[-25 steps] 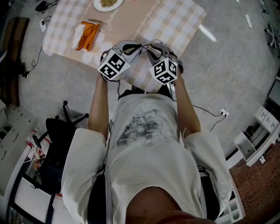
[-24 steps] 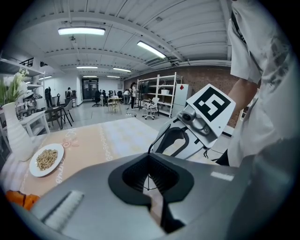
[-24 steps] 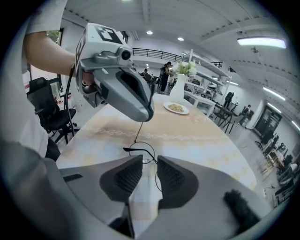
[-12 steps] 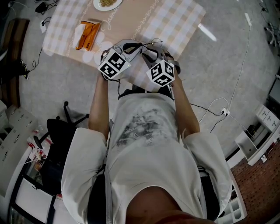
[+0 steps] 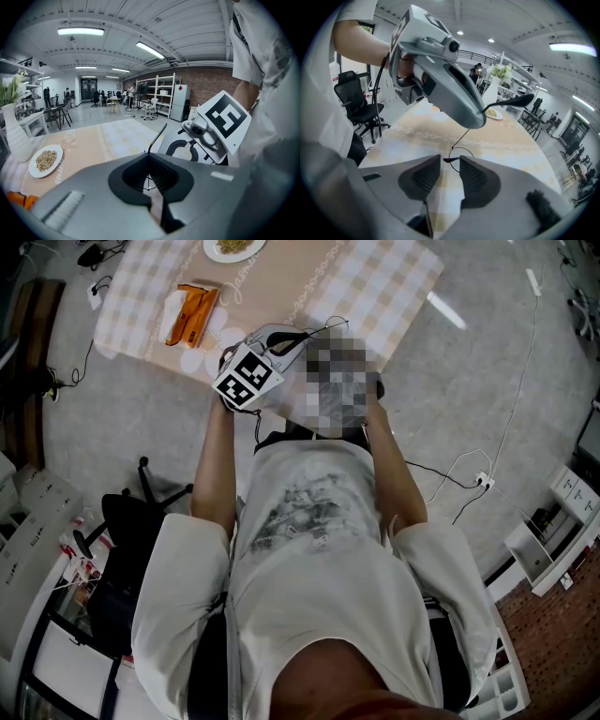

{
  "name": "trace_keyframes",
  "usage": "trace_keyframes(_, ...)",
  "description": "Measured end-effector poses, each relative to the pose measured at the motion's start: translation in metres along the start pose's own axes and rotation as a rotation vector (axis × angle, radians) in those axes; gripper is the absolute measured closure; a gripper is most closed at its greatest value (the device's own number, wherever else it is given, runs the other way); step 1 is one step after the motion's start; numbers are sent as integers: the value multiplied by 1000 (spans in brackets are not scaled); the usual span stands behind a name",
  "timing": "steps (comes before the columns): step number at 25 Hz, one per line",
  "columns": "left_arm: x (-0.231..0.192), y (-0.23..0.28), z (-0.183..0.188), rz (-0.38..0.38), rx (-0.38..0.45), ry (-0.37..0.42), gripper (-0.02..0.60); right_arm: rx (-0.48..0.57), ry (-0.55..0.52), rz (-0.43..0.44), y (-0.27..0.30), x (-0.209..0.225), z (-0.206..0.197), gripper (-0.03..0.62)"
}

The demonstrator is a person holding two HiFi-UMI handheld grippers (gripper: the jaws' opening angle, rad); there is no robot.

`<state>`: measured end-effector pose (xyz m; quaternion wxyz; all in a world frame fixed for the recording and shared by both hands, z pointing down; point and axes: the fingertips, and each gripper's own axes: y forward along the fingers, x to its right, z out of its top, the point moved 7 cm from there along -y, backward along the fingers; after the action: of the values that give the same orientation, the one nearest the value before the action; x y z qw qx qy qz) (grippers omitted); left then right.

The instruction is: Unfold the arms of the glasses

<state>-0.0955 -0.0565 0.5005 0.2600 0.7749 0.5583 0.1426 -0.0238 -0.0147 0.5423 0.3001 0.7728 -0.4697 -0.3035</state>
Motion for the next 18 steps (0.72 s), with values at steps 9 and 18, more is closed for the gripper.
trace_keyframes(9, 1, 1, -1, -12, 3, -5, 575, -13, -18, -16, 4, -1, -1, 479)
trace_keyframes(18, 2, 1, -1, -12, 2, -2, 575, -16, -8, -25, 0, -1, -2, 528)
